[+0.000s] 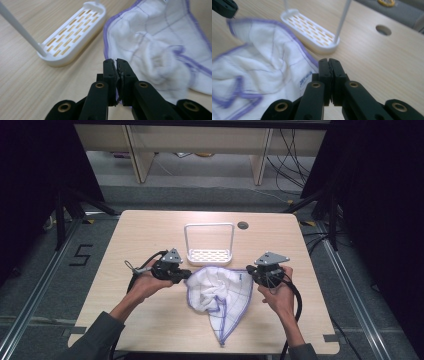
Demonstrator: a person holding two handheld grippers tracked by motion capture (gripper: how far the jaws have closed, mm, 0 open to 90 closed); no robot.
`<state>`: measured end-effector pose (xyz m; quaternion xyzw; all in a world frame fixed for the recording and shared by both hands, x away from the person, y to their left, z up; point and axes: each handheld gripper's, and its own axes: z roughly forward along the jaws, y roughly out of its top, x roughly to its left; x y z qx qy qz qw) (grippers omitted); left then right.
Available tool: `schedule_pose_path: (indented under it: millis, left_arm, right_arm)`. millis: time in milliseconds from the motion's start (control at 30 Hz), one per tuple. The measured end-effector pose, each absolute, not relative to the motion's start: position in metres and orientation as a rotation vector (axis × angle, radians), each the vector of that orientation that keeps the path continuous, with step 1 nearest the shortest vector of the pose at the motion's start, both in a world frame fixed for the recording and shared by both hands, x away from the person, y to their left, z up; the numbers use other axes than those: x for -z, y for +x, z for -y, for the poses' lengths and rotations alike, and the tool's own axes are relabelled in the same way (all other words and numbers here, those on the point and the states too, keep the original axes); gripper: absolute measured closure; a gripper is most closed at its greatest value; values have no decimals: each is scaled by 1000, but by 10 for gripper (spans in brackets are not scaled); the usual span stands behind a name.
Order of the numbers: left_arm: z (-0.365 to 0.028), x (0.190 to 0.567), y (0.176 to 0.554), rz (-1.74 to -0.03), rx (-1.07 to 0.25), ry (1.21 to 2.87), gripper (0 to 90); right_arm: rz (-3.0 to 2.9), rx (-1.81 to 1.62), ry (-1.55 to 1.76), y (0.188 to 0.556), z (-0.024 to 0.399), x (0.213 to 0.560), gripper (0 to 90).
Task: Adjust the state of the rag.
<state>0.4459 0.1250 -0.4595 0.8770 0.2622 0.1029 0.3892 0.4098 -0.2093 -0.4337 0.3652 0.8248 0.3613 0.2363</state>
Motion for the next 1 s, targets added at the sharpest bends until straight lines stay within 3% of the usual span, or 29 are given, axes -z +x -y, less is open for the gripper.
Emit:
schedule_pose_path:
  millis: [233, 567, 600, 633, 667, 700, 767, 1000]
  left_arm:
    - [-136, 473, 449, -725, -236, 2195, 720]
    - [-139, 467, 431, -702, -249, 2168, 653]
    - [-138, 467, 418, -683, -232, 2153, 642]
    - [-138, 467, 418, -683, -232, 2153, 632]
    - [-139, 467, 408, -677, -203, 2139, 624]
    - [-139, 467, 408, -677, -203, 2139, 615]
    - [-139, 469, 395, -654, -182, 2135, 596]
    - [-133, 472, 358, -592, -192, 2141, 548]
  right_arm:
    - [-2335, -866, 1052, 438, 203, 467, 893]
    - [-2365, -772, 1078, 450, 199, 481, 856]
    - [-2369, -747, 1125, 451, 198, 482, 699]
    - [-2369, -747, 1125, 451, 198, 482, 699]
    - [-2357, -701, 1140, 450, 198, 482, 607]
    - [-2357, -701, 1140, 450, 198, 482, 607]
    - [-2326, -677, 1138, 437, 197, 471, 523]
    - [-2335, -849, 1155, 374, 193, 446, 464]
